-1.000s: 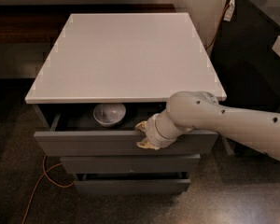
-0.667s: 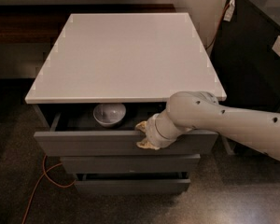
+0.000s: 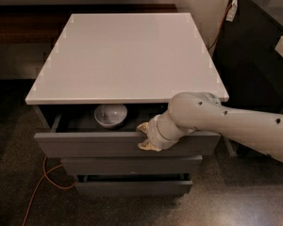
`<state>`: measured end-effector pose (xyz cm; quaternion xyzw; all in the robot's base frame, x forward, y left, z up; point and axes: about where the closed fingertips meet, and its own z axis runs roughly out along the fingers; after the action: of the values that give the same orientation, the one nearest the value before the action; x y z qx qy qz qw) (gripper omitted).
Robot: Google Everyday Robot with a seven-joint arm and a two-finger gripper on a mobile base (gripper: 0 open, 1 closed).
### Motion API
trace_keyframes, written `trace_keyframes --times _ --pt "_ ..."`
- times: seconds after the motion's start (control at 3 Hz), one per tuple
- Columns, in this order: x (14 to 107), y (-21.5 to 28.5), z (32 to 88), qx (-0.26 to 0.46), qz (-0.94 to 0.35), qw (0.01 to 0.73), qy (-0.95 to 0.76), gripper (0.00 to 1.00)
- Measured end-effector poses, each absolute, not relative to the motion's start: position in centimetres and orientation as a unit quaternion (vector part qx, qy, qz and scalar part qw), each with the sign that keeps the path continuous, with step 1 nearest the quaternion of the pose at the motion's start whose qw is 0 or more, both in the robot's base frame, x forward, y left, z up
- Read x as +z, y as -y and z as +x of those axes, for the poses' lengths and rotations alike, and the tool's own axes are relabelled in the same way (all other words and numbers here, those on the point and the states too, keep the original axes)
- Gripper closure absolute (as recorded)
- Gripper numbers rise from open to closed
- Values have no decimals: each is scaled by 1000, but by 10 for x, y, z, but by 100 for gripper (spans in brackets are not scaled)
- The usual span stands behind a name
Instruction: Pick pepsi can from top drawer and place on counter
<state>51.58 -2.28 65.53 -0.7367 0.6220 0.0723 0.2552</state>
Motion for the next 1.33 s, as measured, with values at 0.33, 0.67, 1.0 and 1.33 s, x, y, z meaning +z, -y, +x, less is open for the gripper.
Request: trace_keyframes --times 0.33,0.67,1.0,1.33 --pt "655 23 516 72 -737 255 -622 60" --pt "663 14 499 90 -736 261 -619 61" --pt "664 14 499 90 -736 261 -619 84" --pt "664 14 499 90 -736 261 -619 100"
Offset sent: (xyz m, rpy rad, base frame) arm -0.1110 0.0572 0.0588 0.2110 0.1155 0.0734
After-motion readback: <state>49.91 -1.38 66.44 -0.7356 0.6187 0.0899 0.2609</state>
